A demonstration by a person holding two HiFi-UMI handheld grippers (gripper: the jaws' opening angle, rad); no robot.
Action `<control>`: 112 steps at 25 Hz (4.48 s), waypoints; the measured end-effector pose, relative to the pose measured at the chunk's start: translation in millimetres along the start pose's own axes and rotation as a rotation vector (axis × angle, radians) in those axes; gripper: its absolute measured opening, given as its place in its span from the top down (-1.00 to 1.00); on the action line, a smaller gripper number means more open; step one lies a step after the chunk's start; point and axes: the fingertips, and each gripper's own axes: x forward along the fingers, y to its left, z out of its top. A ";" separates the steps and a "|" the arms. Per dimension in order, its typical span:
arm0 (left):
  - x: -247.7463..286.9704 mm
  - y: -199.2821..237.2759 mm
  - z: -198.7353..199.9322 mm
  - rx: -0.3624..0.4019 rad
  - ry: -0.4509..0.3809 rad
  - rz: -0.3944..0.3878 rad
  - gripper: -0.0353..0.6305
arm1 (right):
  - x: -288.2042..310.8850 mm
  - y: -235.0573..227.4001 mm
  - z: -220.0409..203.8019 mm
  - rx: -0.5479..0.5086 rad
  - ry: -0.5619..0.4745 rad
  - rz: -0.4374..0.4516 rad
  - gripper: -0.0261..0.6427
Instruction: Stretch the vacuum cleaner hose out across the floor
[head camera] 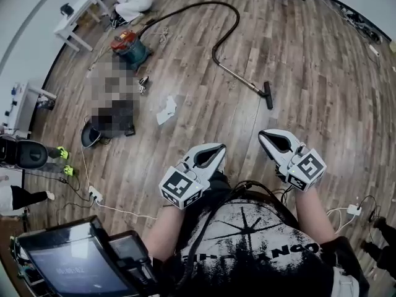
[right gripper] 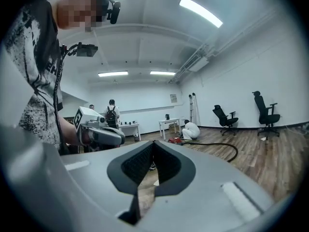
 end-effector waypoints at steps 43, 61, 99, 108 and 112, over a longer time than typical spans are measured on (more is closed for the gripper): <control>261.6 281.8 113.8 0.083 0.020 -0.138 0.89 | 159.0 -339.5 83.1 -0.089 0.047 -0.097 0.90; 420.7 317.7 186.9 0.101 -0.007 -0.053 0.89 | 141.1 -501.4 113.8 -0.083 0.005 0.000 0.90; 448.5 543.6 203.8 0.106 0.039 -0.188 0.89 | 316.9 -622.9 133.7 -0.073 0.050 -0.162 0.90; 454.6 500.0 206.4 0.025 0.049 -0.028 0.89 | 274.7 -629.3 118.4 -0.007 0.078 -0.057 0.90; 458.0 502.5 197.2 0.060 0.021 0.001 0.89 | 285.1 -634.2 81.6 -0.015 0.129 -0.019 0.89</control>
